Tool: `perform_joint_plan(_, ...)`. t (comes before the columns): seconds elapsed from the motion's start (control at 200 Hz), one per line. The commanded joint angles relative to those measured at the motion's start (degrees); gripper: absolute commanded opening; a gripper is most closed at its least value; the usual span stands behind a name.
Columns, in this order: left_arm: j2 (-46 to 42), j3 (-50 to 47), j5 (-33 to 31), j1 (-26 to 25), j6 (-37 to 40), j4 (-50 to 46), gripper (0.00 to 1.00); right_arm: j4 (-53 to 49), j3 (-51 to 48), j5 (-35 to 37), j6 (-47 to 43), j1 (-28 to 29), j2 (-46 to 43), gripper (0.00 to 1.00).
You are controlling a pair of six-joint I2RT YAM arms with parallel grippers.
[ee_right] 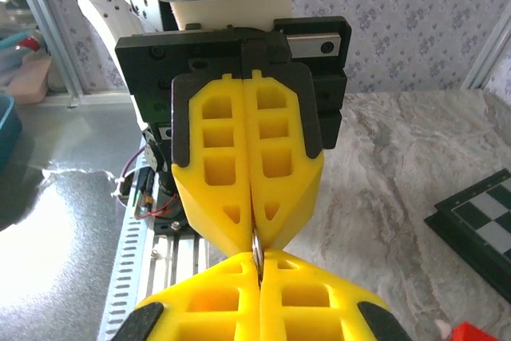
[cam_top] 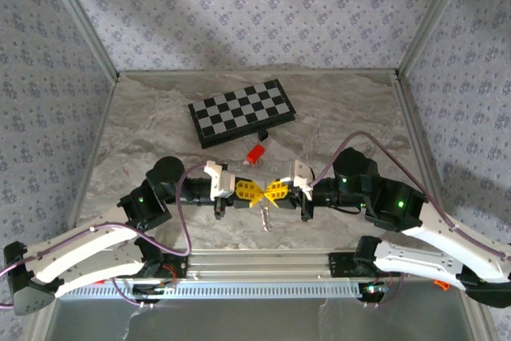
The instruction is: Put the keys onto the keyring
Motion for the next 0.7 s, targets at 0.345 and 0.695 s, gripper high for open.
perform_joint_plan(0.345,0.5,3.6,-11.8,-0.2,7.8,-13.1,0.11,-17.6,9.0,2.6,-4.1,0.5,7.3,0.00)
perform_joint_plan(0.695,2.2,3.6,-9.5,-0.2,7.0,-10.4,0.00,-25.5,16.8,2.0,-8.1,1.9,14.5,0.00)
